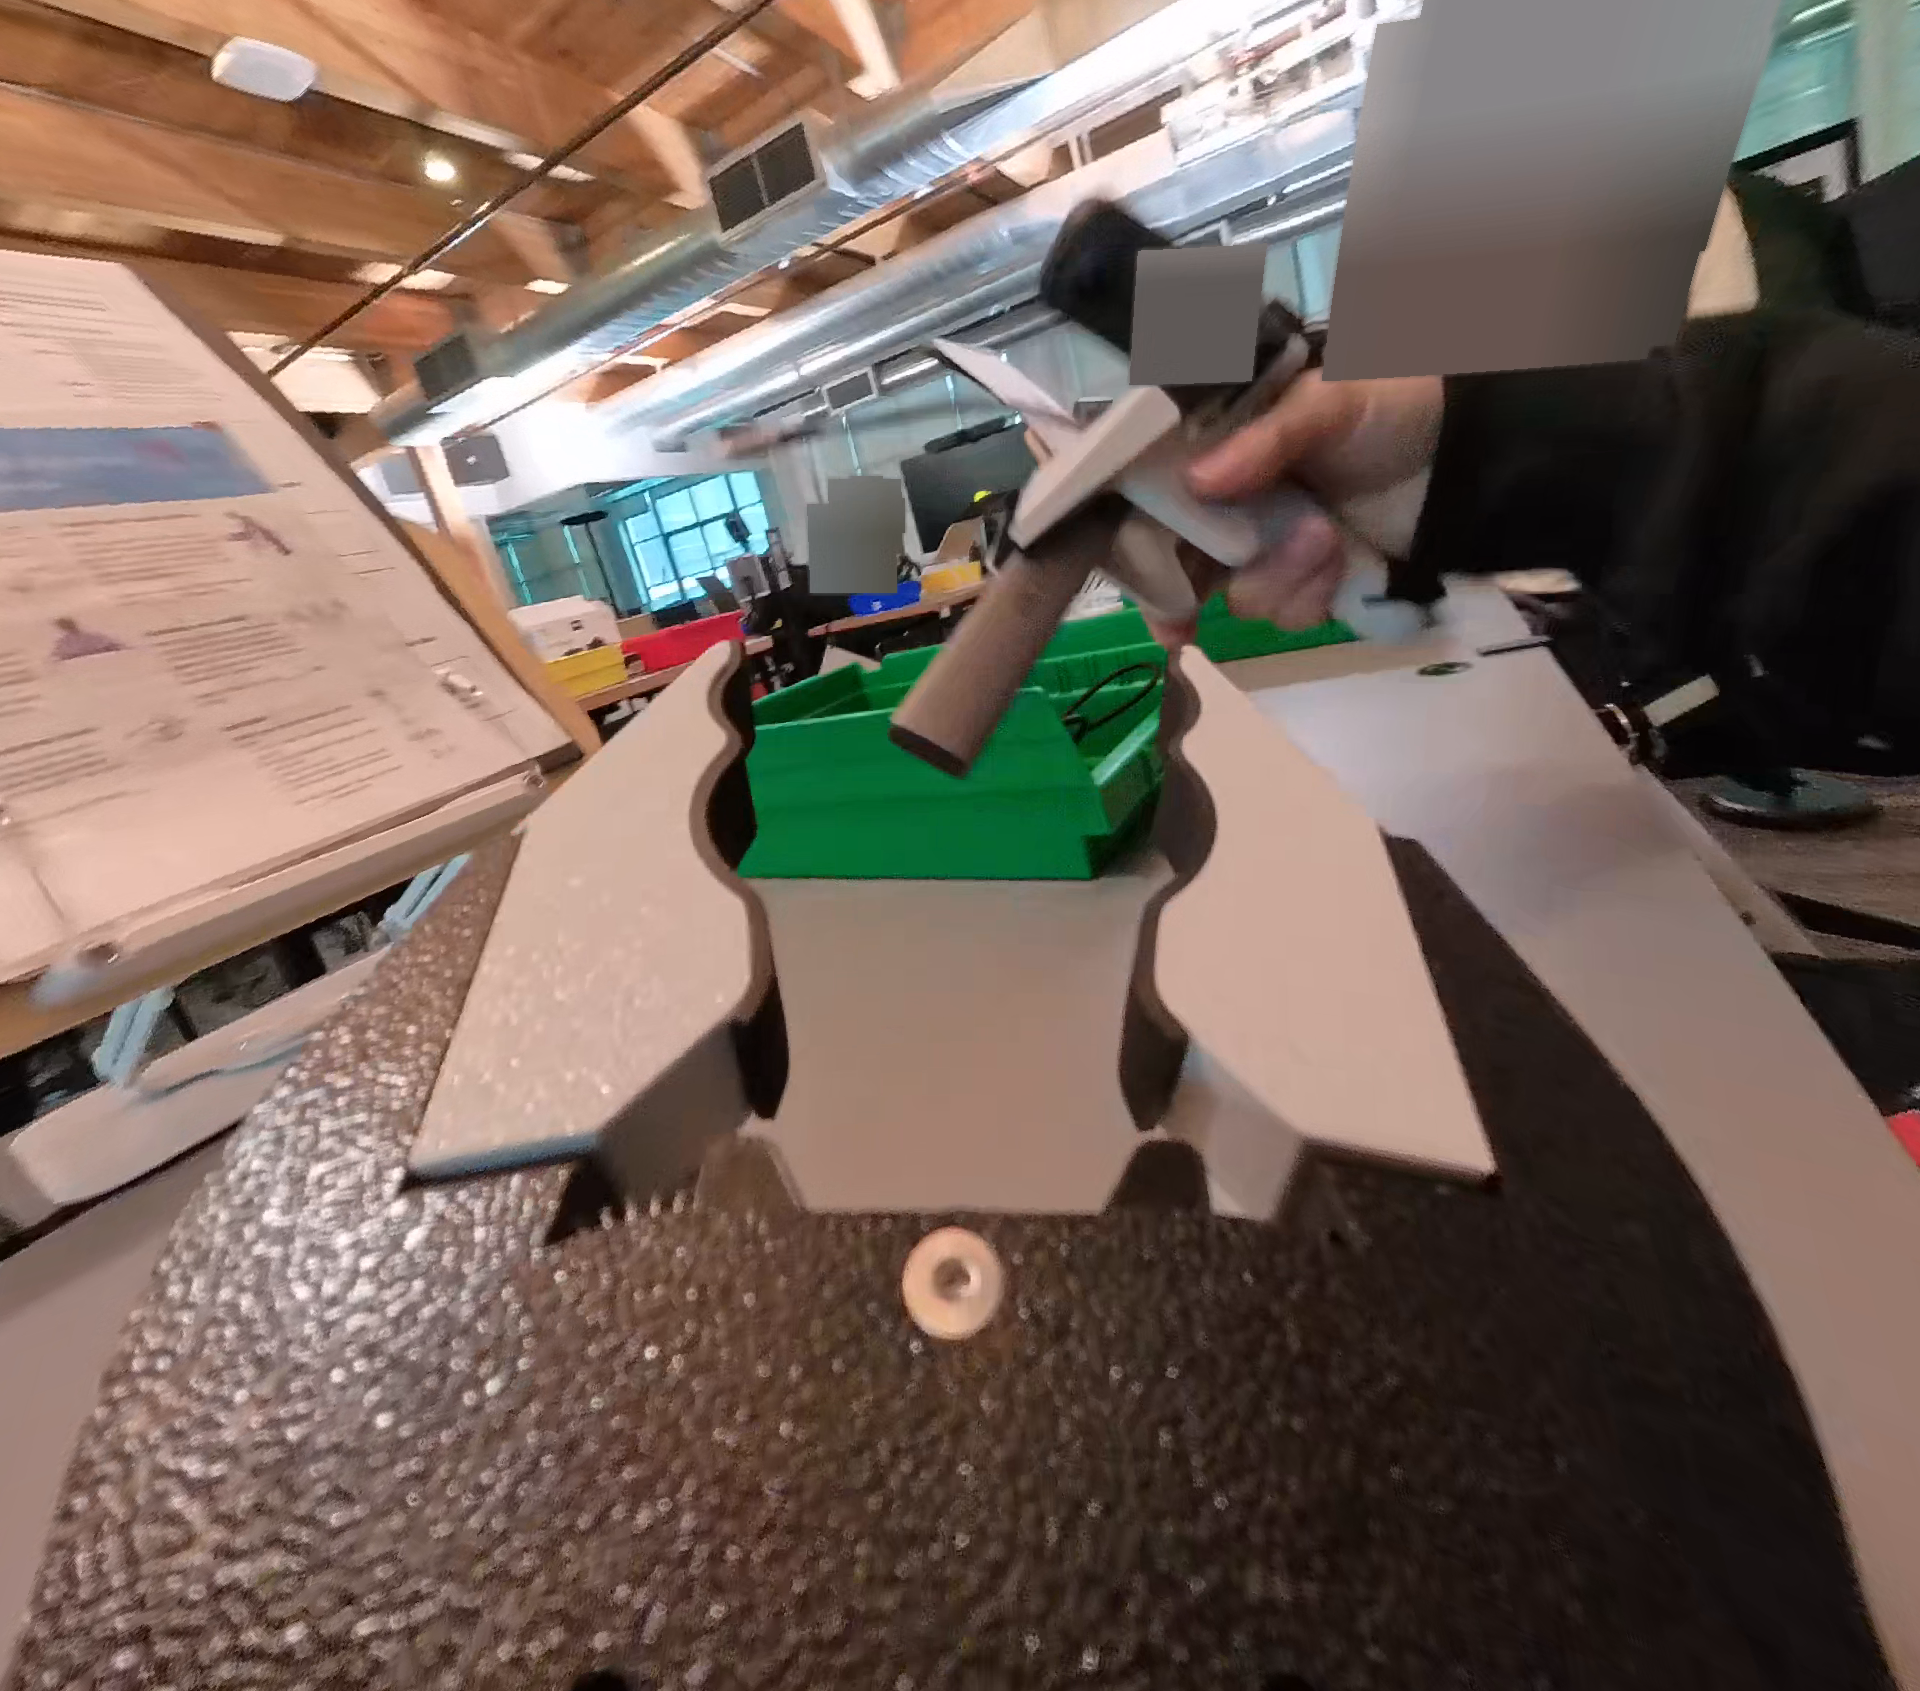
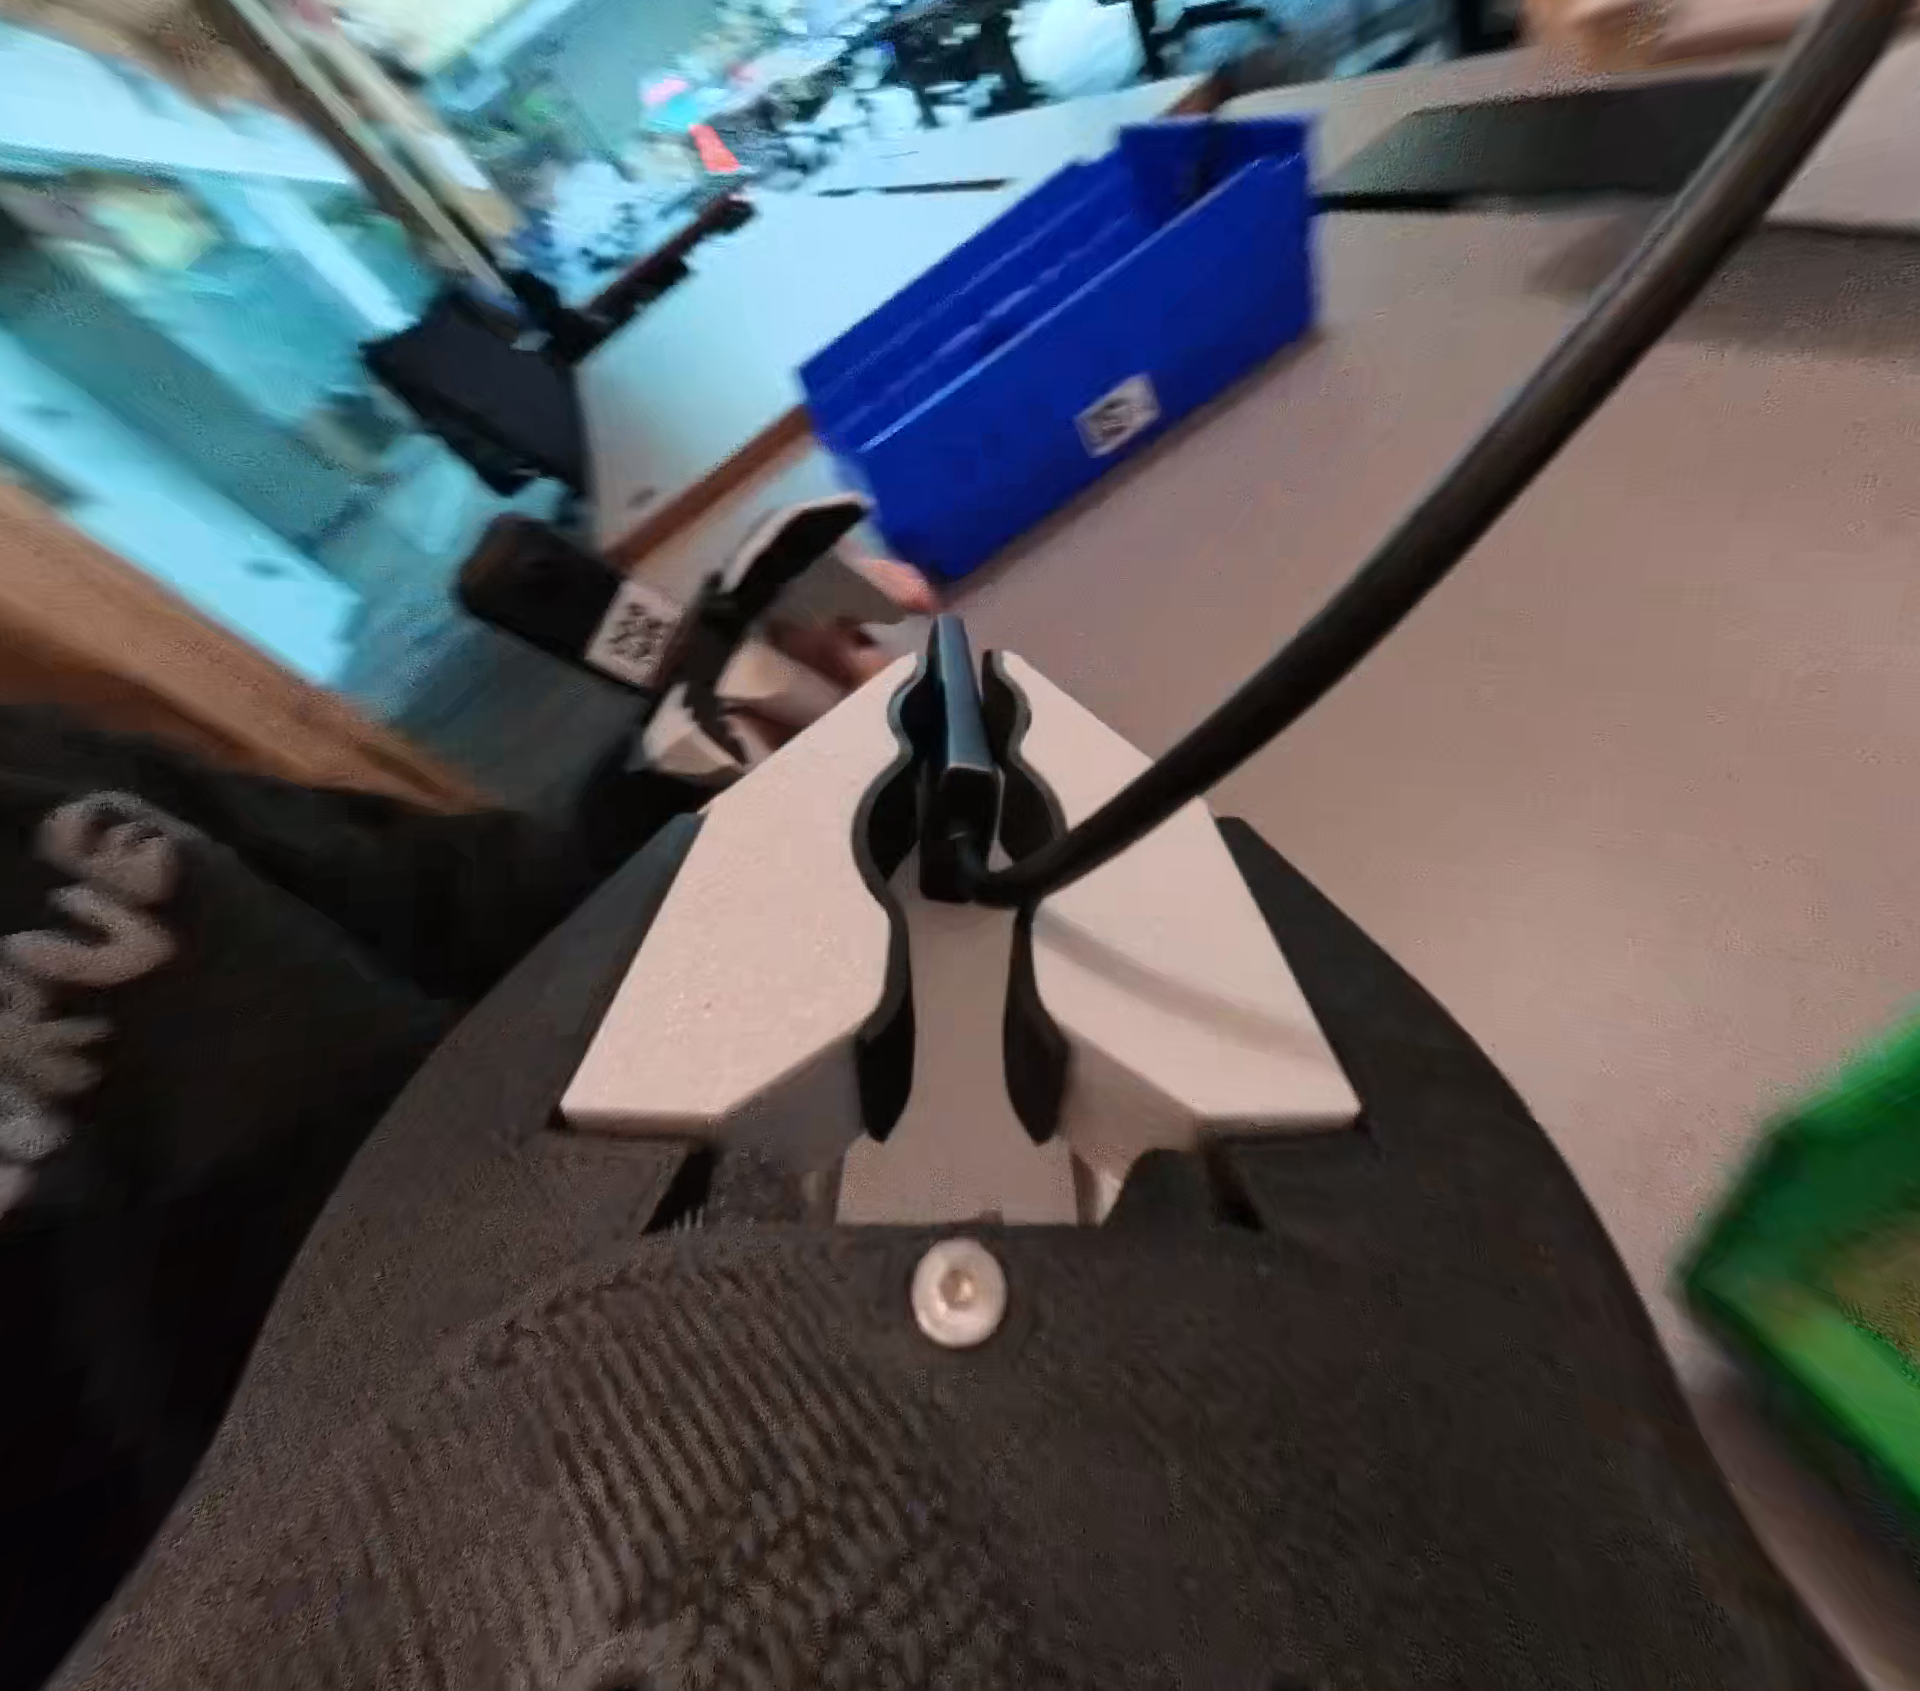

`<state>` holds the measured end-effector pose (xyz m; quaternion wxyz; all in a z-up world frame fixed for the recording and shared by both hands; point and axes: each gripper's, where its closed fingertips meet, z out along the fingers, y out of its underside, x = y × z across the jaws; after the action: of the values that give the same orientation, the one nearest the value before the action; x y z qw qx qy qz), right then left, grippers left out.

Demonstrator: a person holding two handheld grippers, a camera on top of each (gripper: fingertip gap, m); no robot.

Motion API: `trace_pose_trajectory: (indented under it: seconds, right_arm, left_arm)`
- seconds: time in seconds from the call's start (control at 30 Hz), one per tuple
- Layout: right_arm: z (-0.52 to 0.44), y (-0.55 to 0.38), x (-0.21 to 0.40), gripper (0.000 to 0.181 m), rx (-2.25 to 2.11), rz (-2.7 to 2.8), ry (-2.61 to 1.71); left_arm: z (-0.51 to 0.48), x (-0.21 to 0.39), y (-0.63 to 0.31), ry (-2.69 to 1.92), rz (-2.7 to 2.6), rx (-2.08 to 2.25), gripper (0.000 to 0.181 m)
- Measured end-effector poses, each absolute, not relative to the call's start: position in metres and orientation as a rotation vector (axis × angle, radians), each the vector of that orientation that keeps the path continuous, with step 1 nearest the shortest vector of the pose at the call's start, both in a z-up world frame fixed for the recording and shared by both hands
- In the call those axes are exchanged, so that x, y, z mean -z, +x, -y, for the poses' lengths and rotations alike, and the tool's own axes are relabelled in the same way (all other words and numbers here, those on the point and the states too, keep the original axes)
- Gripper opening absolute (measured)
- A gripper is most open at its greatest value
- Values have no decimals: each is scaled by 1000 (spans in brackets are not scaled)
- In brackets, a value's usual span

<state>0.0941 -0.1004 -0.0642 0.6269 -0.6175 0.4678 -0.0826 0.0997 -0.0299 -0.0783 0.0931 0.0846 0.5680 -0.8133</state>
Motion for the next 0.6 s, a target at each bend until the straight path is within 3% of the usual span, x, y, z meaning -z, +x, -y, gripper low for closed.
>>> trace_pose_trajectory:
  seconds: [0.13, 0.23, 0.43, 0.6]
  right_arm:
    - [228, 122, 38, 7, 820, -1400, -1568]
    - [310, 136, 40, 7, 1056, -1660, -1705]
    - [409, 158, 92, 8, 1123, -2032, -2227]
    - [433, 180, 122, 8, 1006, -2138, -2451]
  left_arm:
    - [34, 84, 102, 232, -1736, 2377, 70]
    - [35, 87, 102, 236, -1760, 2373, 65]
    - [37, 91, 102, 233, -1804, 2372, 60]
    - [38, 92, 100, 247, -1823, 2378, 58]
